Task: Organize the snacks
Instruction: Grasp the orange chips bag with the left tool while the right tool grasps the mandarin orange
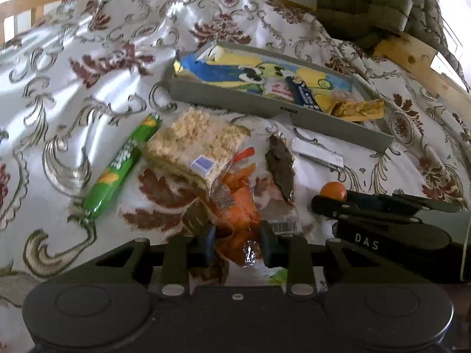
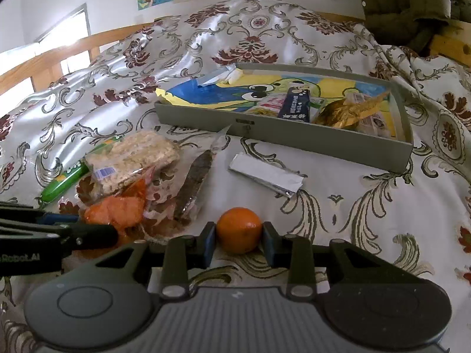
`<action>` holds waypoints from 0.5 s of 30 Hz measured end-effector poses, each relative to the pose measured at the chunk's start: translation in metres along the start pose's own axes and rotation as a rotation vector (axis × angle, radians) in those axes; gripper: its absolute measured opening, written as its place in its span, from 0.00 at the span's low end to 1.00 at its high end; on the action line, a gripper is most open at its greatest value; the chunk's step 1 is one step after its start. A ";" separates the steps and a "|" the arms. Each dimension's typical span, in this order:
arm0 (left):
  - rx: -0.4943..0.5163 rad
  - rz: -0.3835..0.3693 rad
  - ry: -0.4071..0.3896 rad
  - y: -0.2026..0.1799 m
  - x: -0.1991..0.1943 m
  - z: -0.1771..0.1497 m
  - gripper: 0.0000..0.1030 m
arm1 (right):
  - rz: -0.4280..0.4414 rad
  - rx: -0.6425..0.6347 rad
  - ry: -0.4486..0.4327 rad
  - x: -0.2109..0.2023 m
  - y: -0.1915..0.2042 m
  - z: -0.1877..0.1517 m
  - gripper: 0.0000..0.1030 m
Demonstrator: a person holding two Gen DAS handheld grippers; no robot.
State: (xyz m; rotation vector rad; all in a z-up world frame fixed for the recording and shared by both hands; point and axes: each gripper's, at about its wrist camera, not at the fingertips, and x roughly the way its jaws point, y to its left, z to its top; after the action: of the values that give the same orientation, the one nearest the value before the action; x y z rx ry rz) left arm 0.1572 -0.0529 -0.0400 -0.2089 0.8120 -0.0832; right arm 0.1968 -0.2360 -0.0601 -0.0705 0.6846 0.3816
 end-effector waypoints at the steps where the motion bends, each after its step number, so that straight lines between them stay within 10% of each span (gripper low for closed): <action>1: -0.005 -0.004 0.000 0.001 0.000 0.000 0.31 | -0.001 -0.003 0.000 0.000 0.001 0.000 0.36; 15: -0.088 -0.042 0.028 0.004 0.024 0.011 0.38 | 0.024 0.008 0.006 0.001 0.001 -0.003 0.36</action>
State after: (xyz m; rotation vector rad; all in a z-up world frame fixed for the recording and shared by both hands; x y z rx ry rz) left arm 0.1817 -0.0509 -0.0503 -0.3086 0.8402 -0.0897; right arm 0.1951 -0.2355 -0.0626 -0.0564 0.6933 0.4015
